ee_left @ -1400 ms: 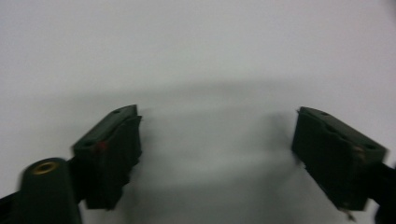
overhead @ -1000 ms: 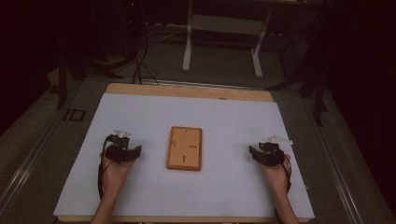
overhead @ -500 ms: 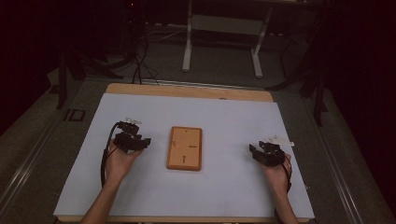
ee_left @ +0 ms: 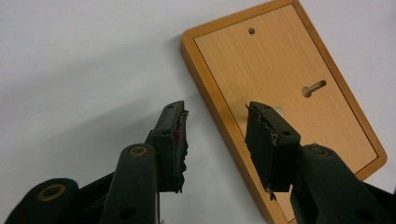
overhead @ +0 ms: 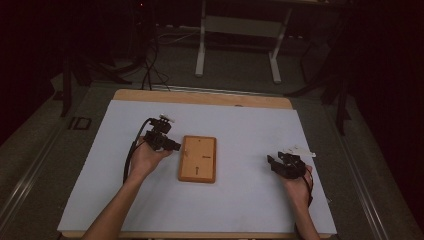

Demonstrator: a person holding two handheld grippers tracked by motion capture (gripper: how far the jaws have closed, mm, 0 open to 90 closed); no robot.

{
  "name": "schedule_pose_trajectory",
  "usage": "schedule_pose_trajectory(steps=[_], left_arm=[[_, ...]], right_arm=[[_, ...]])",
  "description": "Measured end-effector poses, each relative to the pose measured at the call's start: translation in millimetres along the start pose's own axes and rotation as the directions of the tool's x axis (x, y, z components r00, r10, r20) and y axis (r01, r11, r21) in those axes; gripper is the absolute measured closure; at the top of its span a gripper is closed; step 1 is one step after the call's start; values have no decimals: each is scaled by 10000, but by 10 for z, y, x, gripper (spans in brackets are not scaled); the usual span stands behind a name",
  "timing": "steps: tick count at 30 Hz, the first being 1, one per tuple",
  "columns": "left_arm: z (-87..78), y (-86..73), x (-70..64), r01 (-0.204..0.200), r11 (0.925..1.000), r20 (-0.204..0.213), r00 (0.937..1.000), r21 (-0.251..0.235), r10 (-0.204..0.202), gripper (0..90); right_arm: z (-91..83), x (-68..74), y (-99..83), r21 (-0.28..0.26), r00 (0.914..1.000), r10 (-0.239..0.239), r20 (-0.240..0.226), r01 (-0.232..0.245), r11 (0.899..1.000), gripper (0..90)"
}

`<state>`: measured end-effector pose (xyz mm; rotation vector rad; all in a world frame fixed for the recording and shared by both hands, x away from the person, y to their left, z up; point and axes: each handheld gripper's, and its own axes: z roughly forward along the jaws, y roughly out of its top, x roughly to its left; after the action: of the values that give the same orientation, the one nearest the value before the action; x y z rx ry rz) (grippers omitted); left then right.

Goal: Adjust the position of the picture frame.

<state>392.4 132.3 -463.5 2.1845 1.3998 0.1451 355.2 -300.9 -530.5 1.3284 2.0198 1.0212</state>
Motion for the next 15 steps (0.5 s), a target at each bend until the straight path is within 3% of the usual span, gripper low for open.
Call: schedule_pose_trajectory(steps=[4,10,15], left_arm=[[76,62,-70,-93,9987,262,9996,504,79,581],[80,119,-172,-152,9979,575,9983,623,117,579],[138,147,-224,-320,9945,496,9984,993,272,602]], right_arm=[[3,8,1,13,10000,-85,-19,85,10000,493],[9,15,-1,53,9999,-115,-15,115,9999,493],[16,27,0,75,9998,-188,-24,188,9998,493]])
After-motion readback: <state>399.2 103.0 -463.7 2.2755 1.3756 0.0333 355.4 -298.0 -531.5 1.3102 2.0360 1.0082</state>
